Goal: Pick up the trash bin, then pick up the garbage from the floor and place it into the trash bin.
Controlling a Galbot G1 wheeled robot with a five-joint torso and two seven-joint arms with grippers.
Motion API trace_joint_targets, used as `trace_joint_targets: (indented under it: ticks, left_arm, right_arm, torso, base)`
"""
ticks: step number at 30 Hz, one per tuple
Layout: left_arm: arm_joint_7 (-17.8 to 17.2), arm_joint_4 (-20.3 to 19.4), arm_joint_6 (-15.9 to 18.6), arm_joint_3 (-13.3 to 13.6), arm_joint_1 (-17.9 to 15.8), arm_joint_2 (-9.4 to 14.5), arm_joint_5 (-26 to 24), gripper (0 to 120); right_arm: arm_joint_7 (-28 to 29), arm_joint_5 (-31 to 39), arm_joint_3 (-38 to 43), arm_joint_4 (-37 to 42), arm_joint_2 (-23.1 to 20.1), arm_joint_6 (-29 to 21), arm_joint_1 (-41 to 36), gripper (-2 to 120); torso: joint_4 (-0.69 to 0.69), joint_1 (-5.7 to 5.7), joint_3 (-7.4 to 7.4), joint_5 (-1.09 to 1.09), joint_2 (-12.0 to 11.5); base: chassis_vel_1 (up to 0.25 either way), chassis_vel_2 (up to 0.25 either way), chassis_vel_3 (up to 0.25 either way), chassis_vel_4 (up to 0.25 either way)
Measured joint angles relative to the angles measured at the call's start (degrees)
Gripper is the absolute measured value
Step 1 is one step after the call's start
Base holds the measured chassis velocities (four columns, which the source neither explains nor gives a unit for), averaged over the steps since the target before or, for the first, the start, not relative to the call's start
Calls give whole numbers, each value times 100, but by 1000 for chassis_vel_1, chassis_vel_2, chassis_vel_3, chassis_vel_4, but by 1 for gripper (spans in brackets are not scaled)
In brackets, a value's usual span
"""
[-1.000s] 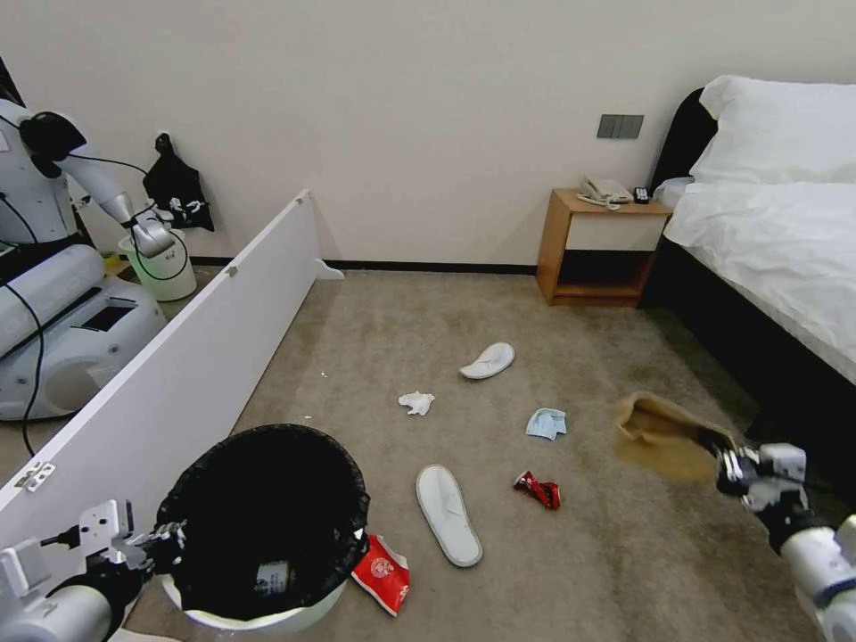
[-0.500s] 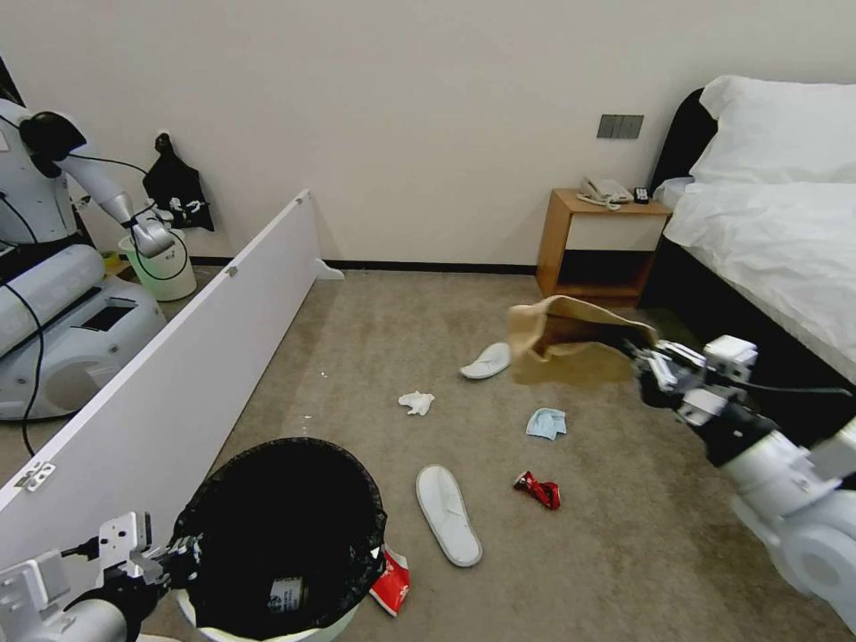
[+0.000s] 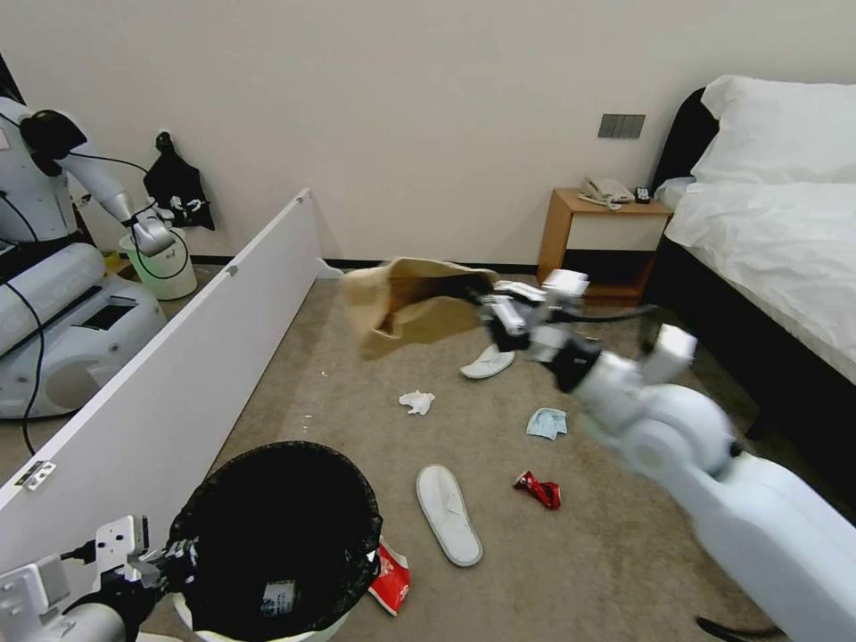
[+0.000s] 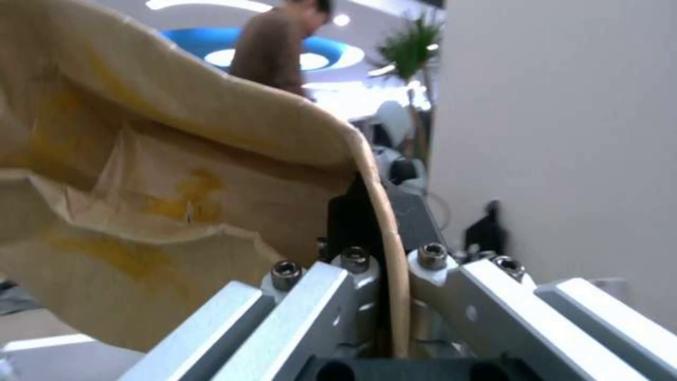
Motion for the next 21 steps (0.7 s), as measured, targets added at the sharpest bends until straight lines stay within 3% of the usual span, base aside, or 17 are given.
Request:
trace_joint_targets:
  ticks: [13, 21]
  left_arm:
    - [11, 23, -7, -334, -3, 27, -118, 2]
    - [-51, 24, -8, -395, -115, 18, -110, 2]
  right_arm:
    - [-259, -231, -1518, -581, 1002, 17, 1139, 0]
    - [-303, -417, -2074, -618, 829, 9, 1135, 0]
  torso:
    - [5, 0, 0, -1, 0]
    - [0, 0, 0, 0, 0]
  base:
    - [0, 0, 0, 0]
    - [0, 0, 0, 0]
